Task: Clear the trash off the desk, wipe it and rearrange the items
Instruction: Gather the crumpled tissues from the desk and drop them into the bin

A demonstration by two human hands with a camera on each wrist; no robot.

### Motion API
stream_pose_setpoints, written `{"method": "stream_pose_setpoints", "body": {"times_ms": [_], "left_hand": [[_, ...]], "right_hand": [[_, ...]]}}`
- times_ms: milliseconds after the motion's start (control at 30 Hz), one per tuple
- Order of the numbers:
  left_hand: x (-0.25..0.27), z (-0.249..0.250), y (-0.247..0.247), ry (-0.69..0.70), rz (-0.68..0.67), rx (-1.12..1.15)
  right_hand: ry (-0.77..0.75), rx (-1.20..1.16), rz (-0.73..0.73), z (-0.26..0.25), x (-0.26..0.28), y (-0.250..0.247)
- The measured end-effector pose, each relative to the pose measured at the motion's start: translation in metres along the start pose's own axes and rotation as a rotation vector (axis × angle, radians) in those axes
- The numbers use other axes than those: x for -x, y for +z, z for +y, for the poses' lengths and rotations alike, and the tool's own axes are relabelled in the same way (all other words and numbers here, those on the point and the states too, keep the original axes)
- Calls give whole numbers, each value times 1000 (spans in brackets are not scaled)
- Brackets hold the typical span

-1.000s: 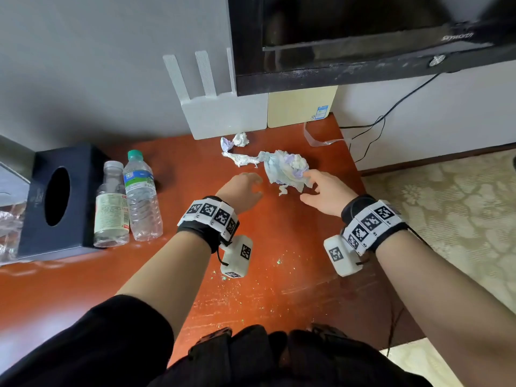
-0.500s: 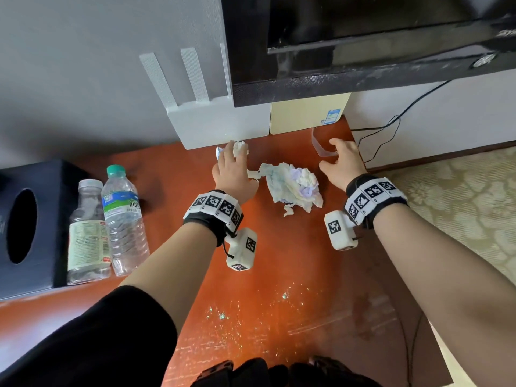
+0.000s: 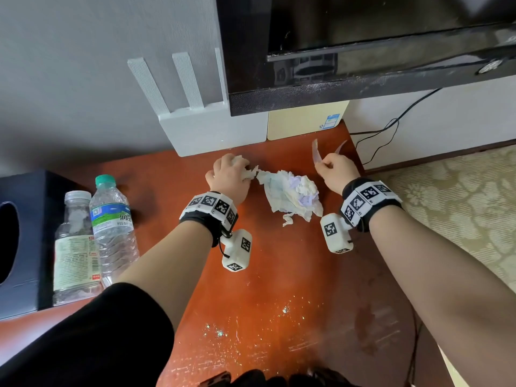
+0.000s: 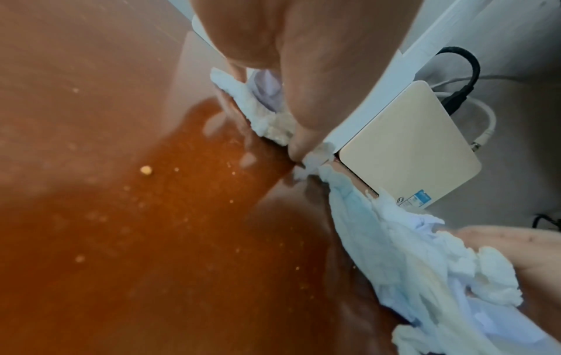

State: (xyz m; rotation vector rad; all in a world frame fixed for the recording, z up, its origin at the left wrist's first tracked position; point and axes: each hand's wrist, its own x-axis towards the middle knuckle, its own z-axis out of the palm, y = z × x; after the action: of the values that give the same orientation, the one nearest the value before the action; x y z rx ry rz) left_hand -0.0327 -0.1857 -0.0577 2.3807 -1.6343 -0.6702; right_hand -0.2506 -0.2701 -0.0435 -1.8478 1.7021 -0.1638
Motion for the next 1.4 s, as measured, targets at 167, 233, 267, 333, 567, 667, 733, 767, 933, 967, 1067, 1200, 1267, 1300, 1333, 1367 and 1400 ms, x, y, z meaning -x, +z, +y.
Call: {"method": "stream_pose_setpoints", "body": {"times_ms": [167, 233, 267, 333, 567, 667, 733, 767, 933, 967, 1067, 1200, 1267, 1300, 1333, 1367, 1400], "left_hand": [[6, -4, 2, 15, 22, 107], [9, -4, 0, 33, 43, 168], [12, -4, 0, 41, 63, 194], [18, -2, -1, 64, 91, 234], [30, 9, 18, 247, 82, 301], [33, 21, 25, 251, 15, 351], [35, 29, 27, 232, -59, 355], [35, 31, 28, 225, -103, 335], [34, 35, 30, 268, -224, 118], [34, 35, 31, 275, -204, 105], [33, 36, 32, 251, -169, 126], [36, 32, 26, 236, -185, 235], [40, 29, 21, 213, -176, 262], [42, 29, 19, 202, -168, 261], [45, 28, 16, 192, -160, 264], [47, 27, 13, 183, -150, 274], [50, 25, 10, 172, -139, 287]], "right_hand": [[-121, -166, 146, -11, 26, -2], [-259, -178, 123, -11, 39, 1], [-312, -148, 84, -8, 45, 4], [-347, -35, 1, -6, 56, 9], [-211, 211, -250, -12, 65, 10], [-201, 353, -289, -9, 59, 17], [-201, 380, -279, -7, 56, 20], [-204, 370, -266, -6, 56, 21], [-188, 212, -244, -2, 55, 26], [-188, 171, -242, -1, 56, 26], [-174, 36, -228, 3, 56, 24], [-165, -22, -152, 7, 56, 23], [-146, -38, -115, 5, 59, 22], [-139, -45, -101, 4, 61, 21], [-136, -49, -87, 3, 63, 20], [-134, -49, -71, 1, 66, 19], [-131, -51, -52, 0, 68, 18]]}}
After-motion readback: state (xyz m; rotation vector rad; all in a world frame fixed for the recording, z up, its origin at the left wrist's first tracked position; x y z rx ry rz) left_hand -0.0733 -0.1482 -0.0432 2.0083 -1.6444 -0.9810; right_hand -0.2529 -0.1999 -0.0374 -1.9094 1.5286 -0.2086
